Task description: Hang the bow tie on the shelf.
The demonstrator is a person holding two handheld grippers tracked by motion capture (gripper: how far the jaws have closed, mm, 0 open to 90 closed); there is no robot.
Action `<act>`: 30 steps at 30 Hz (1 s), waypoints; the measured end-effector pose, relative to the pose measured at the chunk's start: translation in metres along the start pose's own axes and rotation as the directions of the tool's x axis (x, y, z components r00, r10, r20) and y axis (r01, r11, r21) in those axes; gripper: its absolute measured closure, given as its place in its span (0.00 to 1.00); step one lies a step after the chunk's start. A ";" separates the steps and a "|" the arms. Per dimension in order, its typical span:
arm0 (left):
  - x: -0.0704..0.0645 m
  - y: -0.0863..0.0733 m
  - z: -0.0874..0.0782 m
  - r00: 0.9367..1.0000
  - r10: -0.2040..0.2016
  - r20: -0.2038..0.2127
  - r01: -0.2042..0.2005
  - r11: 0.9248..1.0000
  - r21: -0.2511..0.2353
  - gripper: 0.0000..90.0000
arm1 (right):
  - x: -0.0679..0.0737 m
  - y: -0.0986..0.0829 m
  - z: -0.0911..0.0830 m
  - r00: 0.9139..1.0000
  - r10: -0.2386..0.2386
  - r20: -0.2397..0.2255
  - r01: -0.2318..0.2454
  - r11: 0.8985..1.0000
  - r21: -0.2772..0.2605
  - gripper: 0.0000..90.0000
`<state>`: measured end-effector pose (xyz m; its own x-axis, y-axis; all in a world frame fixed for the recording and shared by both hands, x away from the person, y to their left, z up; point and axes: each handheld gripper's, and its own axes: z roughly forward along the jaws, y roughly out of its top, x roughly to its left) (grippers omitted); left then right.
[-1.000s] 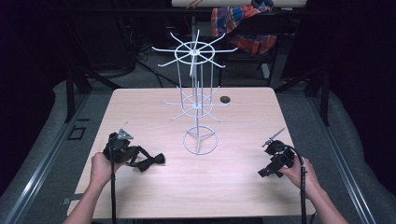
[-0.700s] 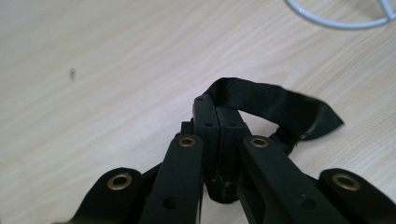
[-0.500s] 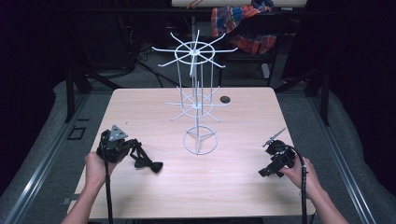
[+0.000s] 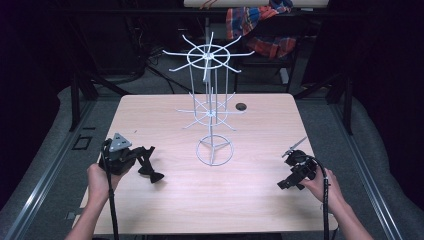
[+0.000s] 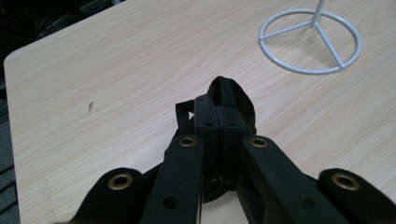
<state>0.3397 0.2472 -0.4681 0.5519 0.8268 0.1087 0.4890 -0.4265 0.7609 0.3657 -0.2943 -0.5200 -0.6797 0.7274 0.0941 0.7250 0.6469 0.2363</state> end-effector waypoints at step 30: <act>-0.006 0.029 -0.016 0.999 0.000 -0.039 -0.003 0.996 -0.092 0.99 | 0.003 -0.002 0.002 1.000 0.030 -0.010 -0.030 0.998 -0.057 0.16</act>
<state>0.3400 0.2360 -0.4360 0.5247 0.8407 0.1334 0.4233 -0.3937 0.8160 0.3628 -0.2931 -0.5217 -0.6589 0.7440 0.1108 0.7378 0.6104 0.2883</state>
